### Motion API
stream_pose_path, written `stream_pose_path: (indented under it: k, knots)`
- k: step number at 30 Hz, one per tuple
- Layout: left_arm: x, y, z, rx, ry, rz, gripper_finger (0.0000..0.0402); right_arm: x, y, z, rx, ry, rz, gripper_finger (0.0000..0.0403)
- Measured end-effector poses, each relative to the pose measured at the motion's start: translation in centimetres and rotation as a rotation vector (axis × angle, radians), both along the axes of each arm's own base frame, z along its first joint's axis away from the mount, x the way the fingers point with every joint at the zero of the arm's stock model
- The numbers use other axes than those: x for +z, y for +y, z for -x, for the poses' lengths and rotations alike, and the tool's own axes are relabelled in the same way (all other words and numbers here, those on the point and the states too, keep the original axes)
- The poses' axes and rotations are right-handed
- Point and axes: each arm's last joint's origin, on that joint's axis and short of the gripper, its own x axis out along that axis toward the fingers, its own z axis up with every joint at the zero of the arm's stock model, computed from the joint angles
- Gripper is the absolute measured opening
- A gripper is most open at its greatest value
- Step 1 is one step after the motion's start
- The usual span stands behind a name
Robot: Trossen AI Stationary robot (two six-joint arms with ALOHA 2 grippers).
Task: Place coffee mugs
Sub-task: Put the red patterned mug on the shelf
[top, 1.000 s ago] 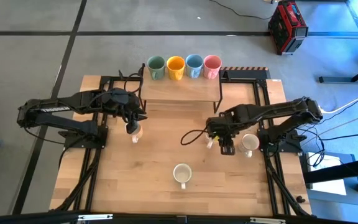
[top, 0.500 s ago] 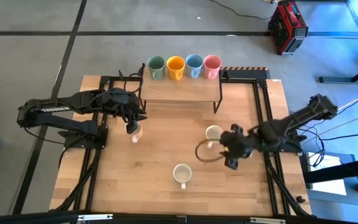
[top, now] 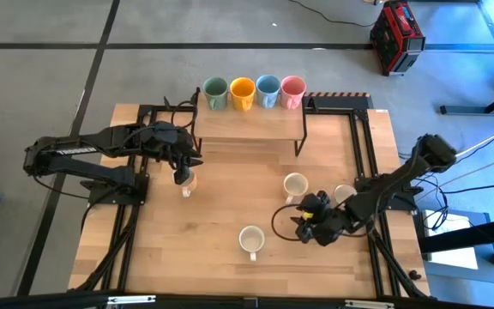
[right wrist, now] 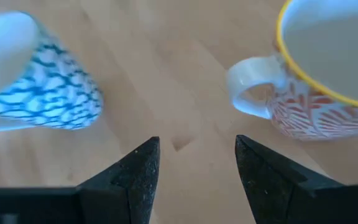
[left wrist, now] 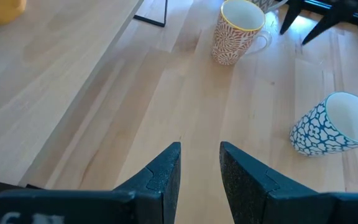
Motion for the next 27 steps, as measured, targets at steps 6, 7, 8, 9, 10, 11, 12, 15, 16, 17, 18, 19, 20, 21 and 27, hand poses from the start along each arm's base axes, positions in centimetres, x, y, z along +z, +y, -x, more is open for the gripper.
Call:
stream_pose_path:
  k: [6,7,8,9,10,11,12,15,16,17,18,19,20,21,27]
  knots:
    - [0.0,0.0,0.0,-0.001,0.001,-0.001,0.0105,-2.3,0.3,-1.0,-0.074,-0.001,0.121,0.0199]
    - [0.0,0.0,0.0,-0.001,0.001,-0.001,0.0105,-2.5,0.3,-1.0,-0.091,-0.008,0.136,0.0199]
    - [0.0,0.0,0.0,-0.001,0.001,-0.001,0.0105,-2.6,0.3,-1.1,-0.103,-0.015,0.154,0.0199]
    - [0.0,0.0,0.0,-0.001,0.001,-0.001,0.0105,-2.7,0.1,-1.2,-0.114,-0.020,0.169,0.0199]
    - [0.0,0.0,0.0,0.000,0.001,-0.001,0.0105,-2.7,0.0,-1.2,-0.122,-0.020,0.179,0.0199]
    - [0.0,0.0,0.0,-0.001,0.002,-0.001,0.0105,-2.7,-0.1,-1.3,-0.127,-0.019,0.185,0.0199]
    - [0.0,0.0,0.0,-0.001,0.002,-0.001,0.0105,-2.8,-0.3,-1.3,-0.135,-0.009,0.192,0.0199]
    - [0.0,0.0,0.0,-0.001,0.002,-0.001,0.0105,-3.0,-1.1,-1.2,-0.152,0.039,0.223,0.0199]
    - [0.0,0.0,0.0,-0.001,0.002,-0.001,0.0105,-3.0,-1.3,-1.1,-0.157,0.058,0.234,0.0199]
    - [0.0,0.0,0.0,-0.001,0.002,-0.001,0.0105,-3.1,-1.6,-1.1,-0.160,0.078,0.242,0.0199]
    - [0.0,0.0,0.0,-0.001,0.002,-0.001,0.0105,-3.2,-1.7,-1.0,-0.161,0.096,0.245,0.0199]
    - [0.0,0.0,0.0,-0.001,0.002,-0.001,0.0105,-3.2,-1.8,-0.9,-0.156,0.118,0.245,0.0199]
    - [0.0,0.0,0.0,-0.001,0.003,-0.001,0.0105,-3.3,-1.9,-0.7,-0.151,0.140,0.249,0.0199]
    - [0.0,0.0,0.0,-0.001,0.004,-0.001,0.0105,-3.4,-1.9,-0.5,-0.148,0.159,0.249,0.0199]
    - [0.0,0.0,0.0,0.000,0.004,0.000,0.0105,-3.1,-2.2,0.2,-0.205,0.192,0.199,0.0199]
